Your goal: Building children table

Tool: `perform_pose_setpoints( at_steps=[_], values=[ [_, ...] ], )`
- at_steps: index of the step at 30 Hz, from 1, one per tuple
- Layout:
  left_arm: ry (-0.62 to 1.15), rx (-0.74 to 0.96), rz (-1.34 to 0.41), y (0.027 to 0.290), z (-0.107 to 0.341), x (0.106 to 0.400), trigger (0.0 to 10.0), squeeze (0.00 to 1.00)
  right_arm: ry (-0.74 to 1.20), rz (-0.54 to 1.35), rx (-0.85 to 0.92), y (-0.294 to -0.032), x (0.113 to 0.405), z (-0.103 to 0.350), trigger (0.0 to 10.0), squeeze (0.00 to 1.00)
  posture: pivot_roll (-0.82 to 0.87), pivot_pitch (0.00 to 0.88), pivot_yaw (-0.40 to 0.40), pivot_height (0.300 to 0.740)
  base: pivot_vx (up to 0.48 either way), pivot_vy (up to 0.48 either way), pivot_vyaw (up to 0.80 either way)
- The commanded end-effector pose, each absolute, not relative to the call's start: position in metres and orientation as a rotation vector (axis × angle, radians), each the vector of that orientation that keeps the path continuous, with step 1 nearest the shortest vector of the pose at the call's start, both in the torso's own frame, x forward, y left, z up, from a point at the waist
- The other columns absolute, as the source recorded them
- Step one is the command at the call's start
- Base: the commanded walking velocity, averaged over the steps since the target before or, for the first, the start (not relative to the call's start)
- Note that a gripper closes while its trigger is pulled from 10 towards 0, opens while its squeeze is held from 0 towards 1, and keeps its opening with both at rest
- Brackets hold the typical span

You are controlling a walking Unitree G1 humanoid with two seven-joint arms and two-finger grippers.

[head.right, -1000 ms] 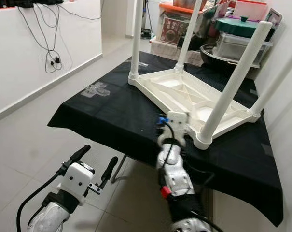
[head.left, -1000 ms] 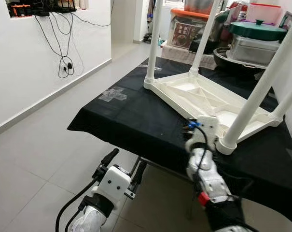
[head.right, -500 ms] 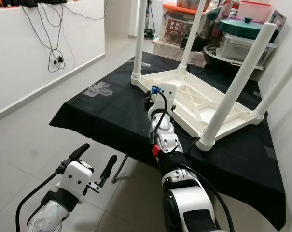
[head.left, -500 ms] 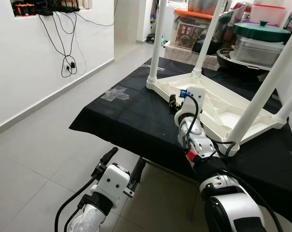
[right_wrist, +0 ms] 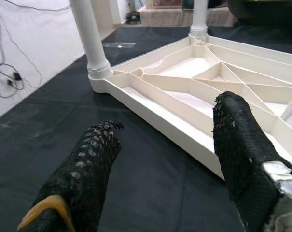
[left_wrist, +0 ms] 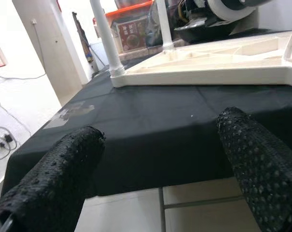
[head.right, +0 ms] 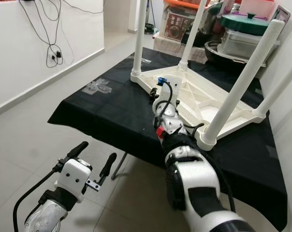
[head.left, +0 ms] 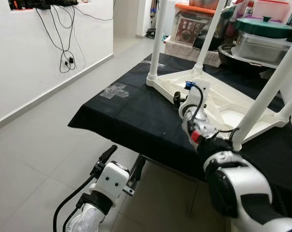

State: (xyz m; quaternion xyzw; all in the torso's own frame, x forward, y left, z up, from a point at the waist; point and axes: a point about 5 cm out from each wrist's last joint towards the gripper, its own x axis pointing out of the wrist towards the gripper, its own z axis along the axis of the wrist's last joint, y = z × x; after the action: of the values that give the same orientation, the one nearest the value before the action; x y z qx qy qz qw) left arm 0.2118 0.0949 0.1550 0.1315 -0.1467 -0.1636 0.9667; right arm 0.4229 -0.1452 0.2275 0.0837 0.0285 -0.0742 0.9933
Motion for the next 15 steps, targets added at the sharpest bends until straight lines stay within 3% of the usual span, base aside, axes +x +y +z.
perform_pose_setpoints(
  at_steps=[1, 6, 15],
  values=[
    [-0.307, 0.249, -0.331, 0.093, 0.162, 0.216, 10.0, 0.00, -0.021, -0.110, 0.131, -0.147, 0.424, 0.239, 10.0, 0.00, 0.08, 0.110, -0.139, 0.740, 0.000, 0.000, 0.00],
    [-0.314, 0.266, -0.307, 0.097, 0.166, 0.225, 10.0, 0.00, -0.168, 0.011, 0.101, -0.137, 0.422, 0.252, 10.0, 0.00, 0.07, 0.109, -0.128, 0.740, 0.000, 0.000, 0.00],
    [-0.314, 0.228, -0.296, 0.093, 0.168, 0.231, 10.0, 0.00, -0.284, 0.206, 0.027, -0.110, 0.396, 0.223, 10.0, 0.00, 0.06, 0.078, -0.113, 0.740, 0.000, 0.000, -0.11]
  ],
)
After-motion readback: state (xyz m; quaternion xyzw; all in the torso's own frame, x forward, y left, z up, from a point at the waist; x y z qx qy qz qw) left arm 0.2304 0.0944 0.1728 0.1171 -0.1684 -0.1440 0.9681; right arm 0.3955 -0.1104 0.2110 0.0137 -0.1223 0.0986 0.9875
